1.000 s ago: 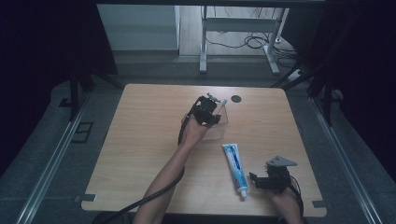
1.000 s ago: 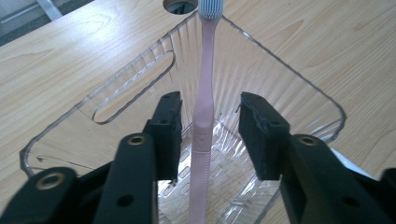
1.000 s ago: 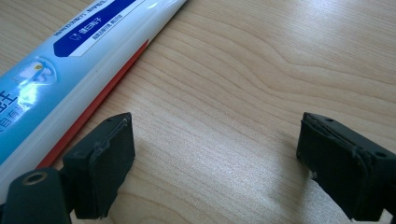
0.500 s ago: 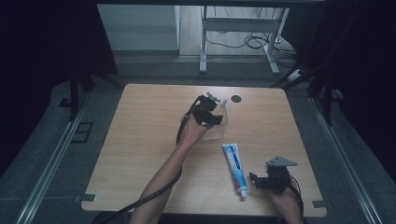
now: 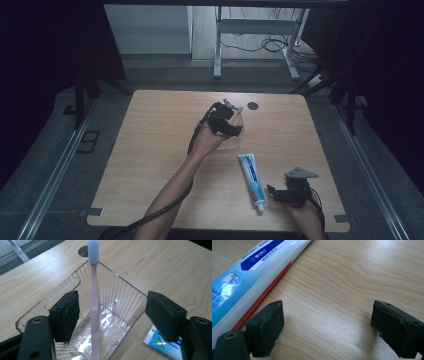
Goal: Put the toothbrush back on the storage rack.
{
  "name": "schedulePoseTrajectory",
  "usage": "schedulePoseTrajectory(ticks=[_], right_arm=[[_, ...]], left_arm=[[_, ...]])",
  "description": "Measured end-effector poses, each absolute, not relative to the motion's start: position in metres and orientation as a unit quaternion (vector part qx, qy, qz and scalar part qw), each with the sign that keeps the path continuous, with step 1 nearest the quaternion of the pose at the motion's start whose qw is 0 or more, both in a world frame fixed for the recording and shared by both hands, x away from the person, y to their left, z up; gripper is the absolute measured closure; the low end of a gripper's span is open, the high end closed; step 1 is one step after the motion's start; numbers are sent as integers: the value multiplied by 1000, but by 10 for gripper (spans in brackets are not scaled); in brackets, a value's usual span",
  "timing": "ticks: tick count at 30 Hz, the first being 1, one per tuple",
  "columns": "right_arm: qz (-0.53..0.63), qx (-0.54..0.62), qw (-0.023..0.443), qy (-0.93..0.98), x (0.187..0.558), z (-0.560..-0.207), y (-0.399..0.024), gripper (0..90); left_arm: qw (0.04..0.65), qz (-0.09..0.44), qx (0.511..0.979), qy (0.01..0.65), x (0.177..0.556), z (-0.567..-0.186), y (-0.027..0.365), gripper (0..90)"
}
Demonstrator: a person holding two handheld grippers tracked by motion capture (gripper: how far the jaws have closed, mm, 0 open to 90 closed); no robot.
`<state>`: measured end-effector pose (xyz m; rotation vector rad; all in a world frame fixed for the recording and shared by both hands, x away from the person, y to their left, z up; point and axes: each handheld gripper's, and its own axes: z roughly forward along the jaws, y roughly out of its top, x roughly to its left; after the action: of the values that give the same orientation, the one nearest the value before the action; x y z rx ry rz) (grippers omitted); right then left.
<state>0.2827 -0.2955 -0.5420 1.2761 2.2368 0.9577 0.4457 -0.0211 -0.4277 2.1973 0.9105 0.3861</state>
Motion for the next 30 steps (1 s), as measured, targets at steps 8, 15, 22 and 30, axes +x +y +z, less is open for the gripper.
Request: schedulePoseTrajectory(ticks=[8, 15, 22, 30], right_arm=[[342, 455, 196, 798, 283, -542, -295, 110], [342, 456, 196, 798, 283, -542, -295, 110], [342, 455, 197, 798, 283, -542, -296, 110], [342, 455, 196, 799, 283, -542, -296, 110]], left_arm=[[367, 152, 849, 348, 440, -424, -15, 232], [369, 150, 850, 345, 434, -423, -9, 223], [368, 150, 852, 342, 429, -419, -6, 209], [371, 148, 852, 339, 423, -415, 2, 198]])
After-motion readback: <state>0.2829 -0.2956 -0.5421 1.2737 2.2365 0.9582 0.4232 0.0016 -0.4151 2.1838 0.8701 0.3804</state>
